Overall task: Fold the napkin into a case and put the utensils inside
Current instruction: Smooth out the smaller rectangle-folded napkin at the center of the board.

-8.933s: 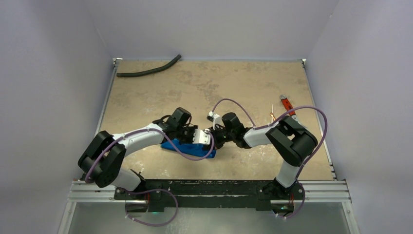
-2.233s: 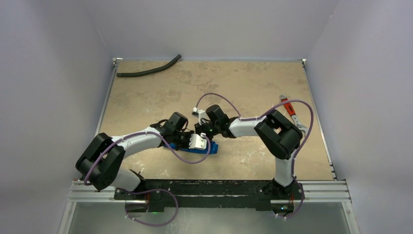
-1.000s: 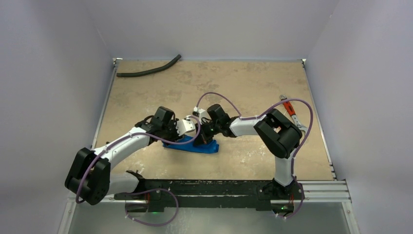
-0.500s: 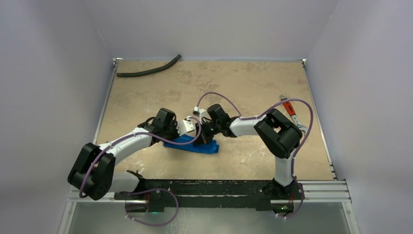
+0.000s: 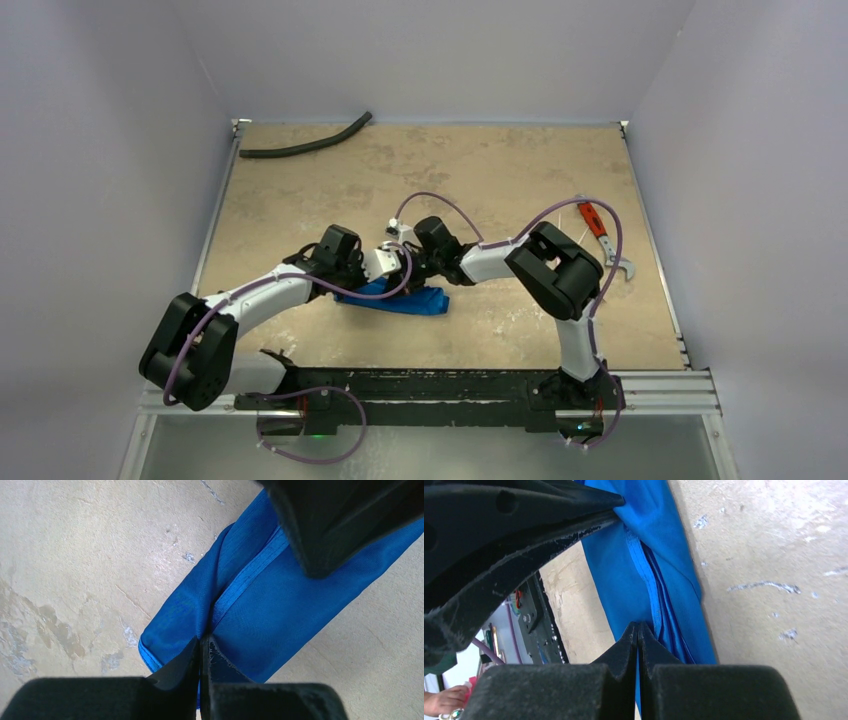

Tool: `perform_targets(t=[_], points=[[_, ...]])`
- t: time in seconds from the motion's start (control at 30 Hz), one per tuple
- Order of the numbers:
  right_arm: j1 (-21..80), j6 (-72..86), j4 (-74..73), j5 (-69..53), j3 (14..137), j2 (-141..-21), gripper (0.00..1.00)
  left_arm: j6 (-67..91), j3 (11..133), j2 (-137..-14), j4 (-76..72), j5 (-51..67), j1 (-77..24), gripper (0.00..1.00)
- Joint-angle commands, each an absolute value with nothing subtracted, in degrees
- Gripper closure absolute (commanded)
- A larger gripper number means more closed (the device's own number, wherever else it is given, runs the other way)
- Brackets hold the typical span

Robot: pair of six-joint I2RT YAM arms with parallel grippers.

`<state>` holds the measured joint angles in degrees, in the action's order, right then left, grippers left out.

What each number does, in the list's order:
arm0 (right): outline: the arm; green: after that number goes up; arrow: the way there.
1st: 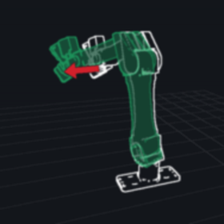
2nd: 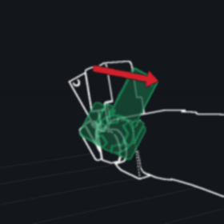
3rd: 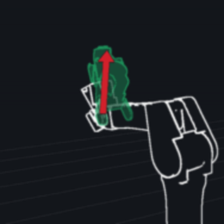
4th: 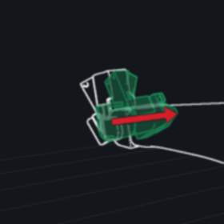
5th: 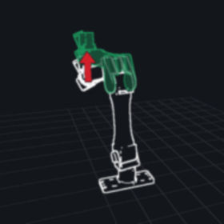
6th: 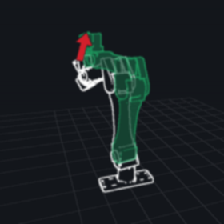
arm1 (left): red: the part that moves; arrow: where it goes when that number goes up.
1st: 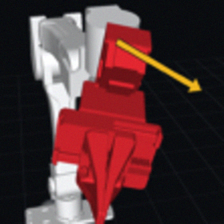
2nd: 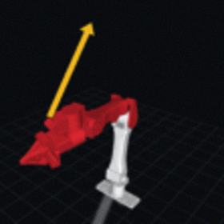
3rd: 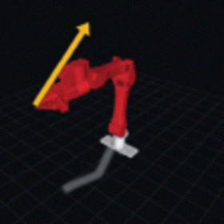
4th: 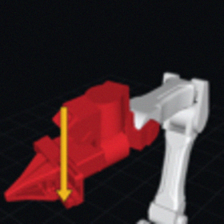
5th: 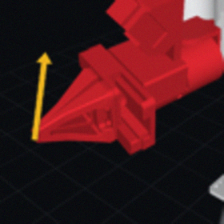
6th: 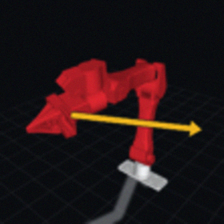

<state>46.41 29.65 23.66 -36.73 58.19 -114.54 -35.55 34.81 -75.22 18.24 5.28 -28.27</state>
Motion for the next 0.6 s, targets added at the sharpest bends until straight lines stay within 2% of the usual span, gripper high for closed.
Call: perform_targets(t=[0.0,0.57], points=[[47.6,32.6,27.9,-37.1,60.4,-116.4,1.0,-34.0,34.1,-74.9,17.5,7.5,-28.4,1.0],[46.8,29.1,24.9,-32.7,61.6,-120.0,1.0,-32.9,36.5,-74.7,24.6,15.3,-28.4,1.0]])
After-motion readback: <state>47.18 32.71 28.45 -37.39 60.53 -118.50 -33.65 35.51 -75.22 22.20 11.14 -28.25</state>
